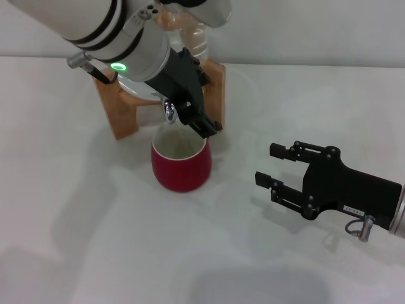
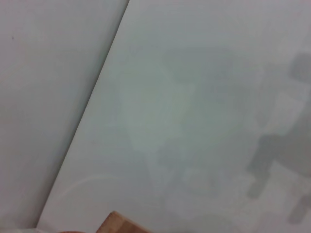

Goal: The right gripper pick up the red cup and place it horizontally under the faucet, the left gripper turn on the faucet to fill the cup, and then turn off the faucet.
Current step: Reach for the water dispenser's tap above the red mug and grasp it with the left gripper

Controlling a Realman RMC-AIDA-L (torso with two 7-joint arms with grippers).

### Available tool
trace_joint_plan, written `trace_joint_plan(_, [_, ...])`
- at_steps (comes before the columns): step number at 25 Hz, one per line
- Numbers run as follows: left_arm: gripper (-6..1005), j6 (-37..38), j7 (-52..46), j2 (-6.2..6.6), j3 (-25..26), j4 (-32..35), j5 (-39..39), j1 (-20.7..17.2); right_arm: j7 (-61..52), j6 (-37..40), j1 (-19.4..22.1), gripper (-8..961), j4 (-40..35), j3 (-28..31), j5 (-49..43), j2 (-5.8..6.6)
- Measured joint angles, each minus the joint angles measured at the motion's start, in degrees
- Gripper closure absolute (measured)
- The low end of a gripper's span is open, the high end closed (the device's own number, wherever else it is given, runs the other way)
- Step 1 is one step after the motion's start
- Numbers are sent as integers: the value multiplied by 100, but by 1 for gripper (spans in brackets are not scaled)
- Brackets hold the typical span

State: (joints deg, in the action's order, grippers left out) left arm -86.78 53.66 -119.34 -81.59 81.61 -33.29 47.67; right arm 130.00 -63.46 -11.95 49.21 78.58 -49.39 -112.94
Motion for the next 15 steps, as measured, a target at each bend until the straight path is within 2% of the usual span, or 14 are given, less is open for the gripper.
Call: trace_joint_plan(15, [112, -353, 17, 1, -69, 240, -23, -24, 6, 0, -10, 425, 0, 36, 0, 8])
